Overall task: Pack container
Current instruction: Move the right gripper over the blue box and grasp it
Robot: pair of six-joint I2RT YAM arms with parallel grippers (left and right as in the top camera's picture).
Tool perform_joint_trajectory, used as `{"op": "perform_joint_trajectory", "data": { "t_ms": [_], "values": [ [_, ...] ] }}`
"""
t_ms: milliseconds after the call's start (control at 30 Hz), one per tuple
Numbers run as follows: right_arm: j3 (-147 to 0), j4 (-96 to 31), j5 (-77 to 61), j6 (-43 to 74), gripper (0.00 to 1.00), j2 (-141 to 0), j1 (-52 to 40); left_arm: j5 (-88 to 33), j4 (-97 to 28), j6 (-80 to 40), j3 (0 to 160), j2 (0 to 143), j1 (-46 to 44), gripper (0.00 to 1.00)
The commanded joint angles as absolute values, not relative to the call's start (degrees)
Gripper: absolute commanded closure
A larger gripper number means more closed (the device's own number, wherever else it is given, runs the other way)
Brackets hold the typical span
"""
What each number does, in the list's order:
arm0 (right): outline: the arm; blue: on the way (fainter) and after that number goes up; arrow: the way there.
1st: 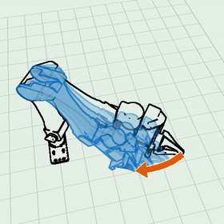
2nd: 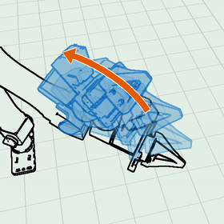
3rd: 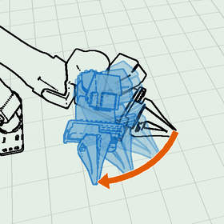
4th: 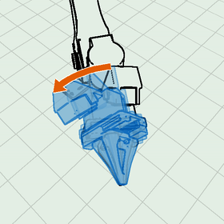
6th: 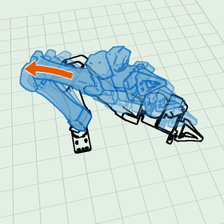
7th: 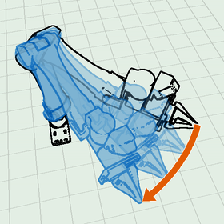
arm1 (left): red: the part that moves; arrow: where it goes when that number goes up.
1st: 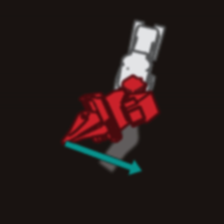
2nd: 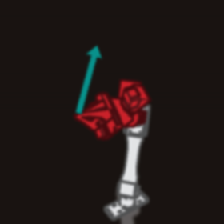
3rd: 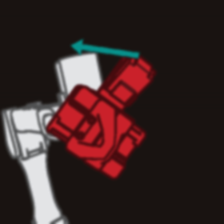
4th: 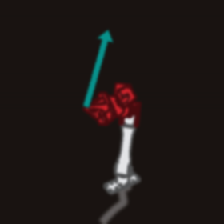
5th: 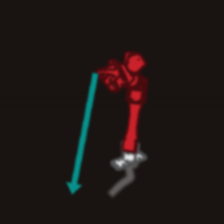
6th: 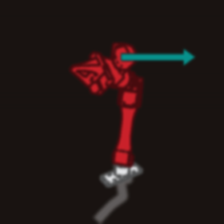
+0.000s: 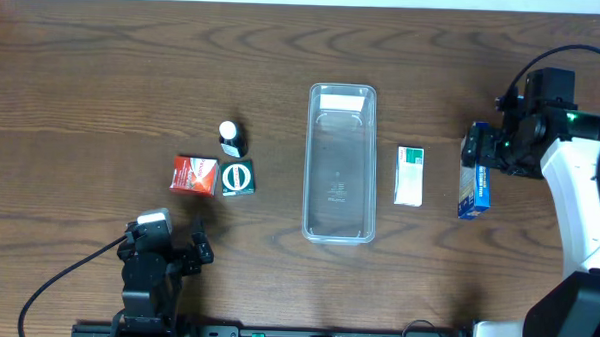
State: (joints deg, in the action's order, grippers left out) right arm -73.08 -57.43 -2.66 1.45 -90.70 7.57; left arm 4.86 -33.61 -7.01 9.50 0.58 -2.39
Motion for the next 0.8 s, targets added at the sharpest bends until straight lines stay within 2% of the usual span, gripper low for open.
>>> {"op": "perform_joint_trajectory", "data": {
  "t_ms": [0,100,367,533,633,767],
  "values": [
    [-73.76,-57.71,-1.17,-2.17,0.17,-91.64,7.97,5.13,-33.54,-6.02,8.75,0.19,-2.17,0.02],
    [-73.69,-57.63,0.19,-2.28,0.18,-92.58,7.97,5.13,-33.54,-6.02,8.75,0.19,-2.17,0.02],
    [-73.65,-57.65,0.19,-2.39,0.28,-97.3,7.9,5.13,-33.54,-6.02,8.75,0.19,-2.17,0.02],
    [-73.65,-57.84,0.34,-2.22,0.54,-100.05,7.88,5.13,-33.54,-6.02,8.75,0.19,-2.17,0.02],
    [-73.65,-57.43,1.48,-1.08,0.59,-100.09,7.88,5.13,-33.54,-6.02,8.75,0.19,-2.17,0.02],
    [-73.67,-57.43,2.85,1.32,0.72,-100.07,7.86,5.13,-33.54,-6.02,8.75,0.19,-2.17,0.02]
  ]
}}
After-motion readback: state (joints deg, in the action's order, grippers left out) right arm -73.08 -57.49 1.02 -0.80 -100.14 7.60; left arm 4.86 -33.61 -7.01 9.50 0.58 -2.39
